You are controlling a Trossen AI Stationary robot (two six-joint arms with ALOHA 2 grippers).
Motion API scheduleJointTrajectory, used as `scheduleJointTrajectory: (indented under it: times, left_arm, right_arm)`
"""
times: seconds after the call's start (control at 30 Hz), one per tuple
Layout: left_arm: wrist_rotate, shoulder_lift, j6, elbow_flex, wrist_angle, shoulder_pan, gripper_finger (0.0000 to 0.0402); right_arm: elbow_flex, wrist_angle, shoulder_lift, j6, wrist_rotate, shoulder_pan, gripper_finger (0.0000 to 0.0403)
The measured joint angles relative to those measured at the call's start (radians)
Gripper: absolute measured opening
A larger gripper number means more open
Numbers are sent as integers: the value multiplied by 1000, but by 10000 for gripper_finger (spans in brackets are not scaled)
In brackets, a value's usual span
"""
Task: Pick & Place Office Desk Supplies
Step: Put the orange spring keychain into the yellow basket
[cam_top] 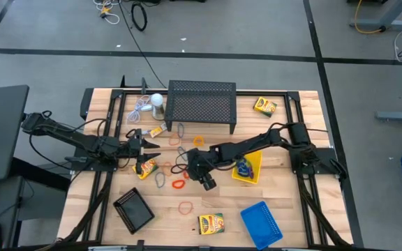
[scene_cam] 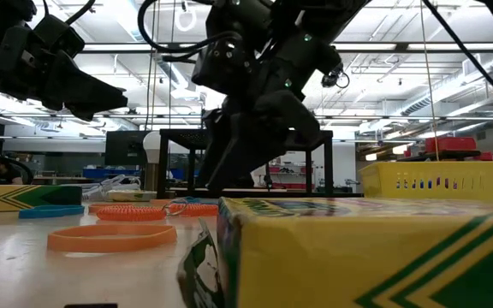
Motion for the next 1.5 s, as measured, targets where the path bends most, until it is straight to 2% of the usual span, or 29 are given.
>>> scheduleJointTrajectory:
  times: [0.27, 0.6, 0.77, 1.03, 1.23, 1.37, 1.5]
  left_arm:
    - [0, 0, 7, 0, 7, 0, 149]
    - [0, 2, 7, 0, 25, 0, 149]
    - [0, 4, 8, 0, 25, 1, 149]
    - [-1, 4, 8, 0, 26, 1, 149]
    - [0, 4, 7, 0, 25, 1, 149]
    - [0, 5, 7, 0, 25, 1, 149]
    - [0, 4, 7, 0, 24, 1, 149]
  right_arm:
    - [1, 17, 8, -15, -25, 0, 217]
    - [9, 40, 68, -28, -5, 0, 210]
    - [9, 30, 68, -26, -9, 0, 162]
    - [9, 9, 66, -26, -5, 18, 21]
    - [9, 0, 65, -26, 18, 47, 8]
    - [9, -2, 65, -3, 73, 72, 6]
    - [8, 23, 65, 37, 61, 81, 4]
